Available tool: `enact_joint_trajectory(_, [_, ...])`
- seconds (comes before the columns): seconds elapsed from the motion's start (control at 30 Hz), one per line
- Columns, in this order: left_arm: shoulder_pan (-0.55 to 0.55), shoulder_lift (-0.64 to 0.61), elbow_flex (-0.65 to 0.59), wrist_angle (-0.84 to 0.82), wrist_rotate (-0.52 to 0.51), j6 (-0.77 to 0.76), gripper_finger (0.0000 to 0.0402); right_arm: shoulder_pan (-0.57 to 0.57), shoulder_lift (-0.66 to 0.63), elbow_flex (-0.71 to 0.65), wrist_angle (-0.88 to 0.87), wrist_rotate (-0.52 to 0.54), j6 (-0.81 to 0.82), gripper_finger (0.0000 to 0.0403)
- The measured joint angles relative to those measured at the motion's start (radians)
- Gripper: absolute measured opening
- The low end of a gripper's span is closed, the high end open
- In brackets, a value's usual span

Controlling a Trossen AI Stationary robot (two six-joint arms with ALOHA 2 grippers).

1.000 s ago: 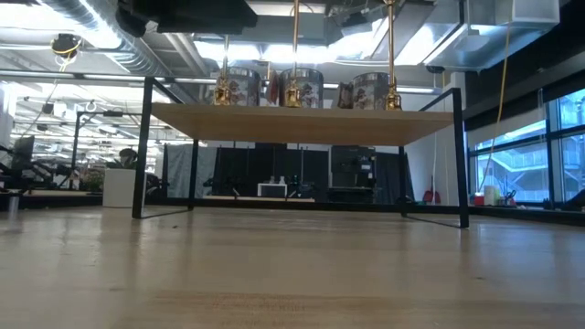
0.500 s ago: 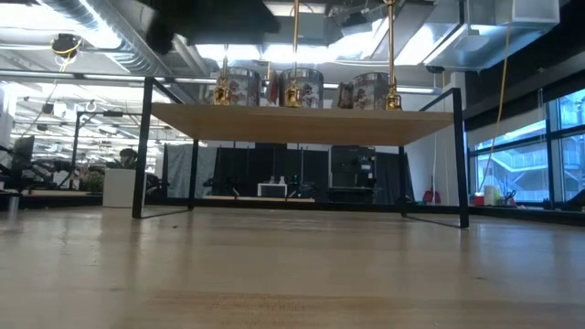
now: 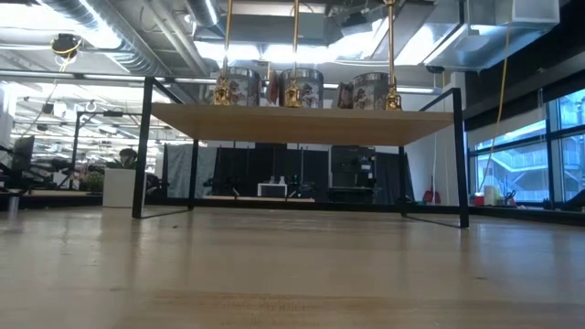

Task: Pick & Place candle stick holders
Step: Return to Home Position

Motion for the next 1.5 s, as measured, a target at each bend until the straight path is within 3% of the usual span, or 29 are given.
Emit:
enact_joint_trajectory(0.2, [-0.009,0.221,0.339,-0.002,-0.178,0.198,0.0058,0.051,-0.129,-0.173,0.151,0.023,0.051,0.0211])
enact_joint_trajectory(0.33, [0.025,0.350,0.542,-0.008,-0.206,0.289,0.0065,0.111,-0.256,-0.291,0.205,0.205,0.080,0.0211])
enact_joint_trajectory(0.47, [0.058,0.421,0.662,-0.010,-0.206,0.330,0.0069,0.168,-0.353,-0.382,0.196,0.366,0.107,0.0211])
enact_joint_trajectory(1.0, [0.053,0.435,0.640,-0.024,-0.205,0.266,0.0003,0.236,-0.410,-0.435,0.110,0.333,0.144,0.0211])
enact_joint_trajectory(1.5, [-0.053,0.416,0.626,-0.011,-0.203,0.099,0.0001,0.254,-0.410,-0.435,0.096,0.333,0.101,0.0211])
